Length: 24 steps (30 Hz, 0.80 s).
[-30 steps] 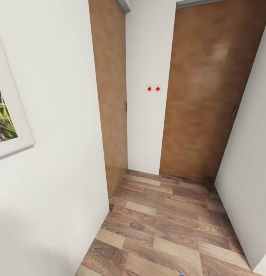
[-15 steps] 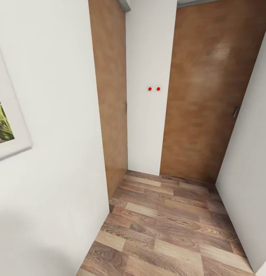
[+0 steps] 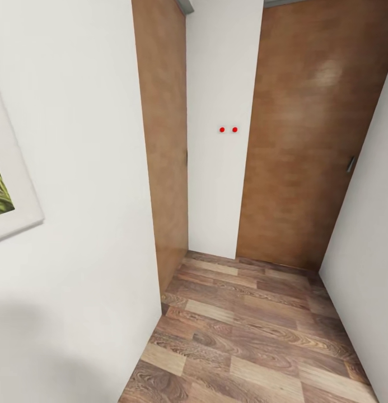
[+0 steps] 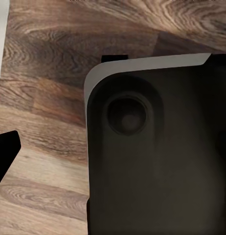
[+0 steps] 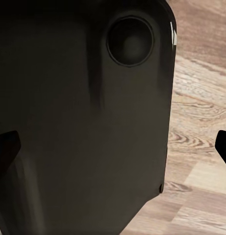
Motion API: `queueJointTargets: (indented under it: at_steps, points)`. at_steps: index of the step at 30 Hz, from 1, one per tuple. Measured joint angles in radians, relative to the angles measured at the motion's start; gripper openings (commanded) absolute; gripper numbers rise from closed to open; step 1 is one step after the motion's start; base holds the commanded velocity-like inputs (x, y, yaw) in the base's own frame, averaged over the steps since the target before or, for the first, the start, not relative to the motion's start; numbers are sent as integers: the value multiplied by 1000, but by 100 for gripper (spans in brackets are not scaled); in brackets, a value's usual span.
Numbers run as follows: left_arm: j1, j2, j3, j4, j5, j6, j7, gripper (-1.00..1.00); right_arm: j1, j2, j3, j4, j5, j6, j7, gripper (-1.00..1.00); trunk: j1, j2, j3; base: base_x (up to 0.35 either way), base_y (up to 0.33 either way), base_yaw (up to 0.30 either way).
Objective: In the bedroom, move the book from the bed onto either nightstand, and place the two sandals side by side next to the bed.
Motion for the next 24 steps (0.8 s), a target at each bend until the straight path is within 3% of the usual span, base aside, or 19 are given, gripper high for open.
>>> queueJointTargets:
  at_steps: [24]
  points:
    - [-1,0,0,0,-1,0,0,100,0,0,0,-3,0,0,0,100,0,0,0,62,39,0]
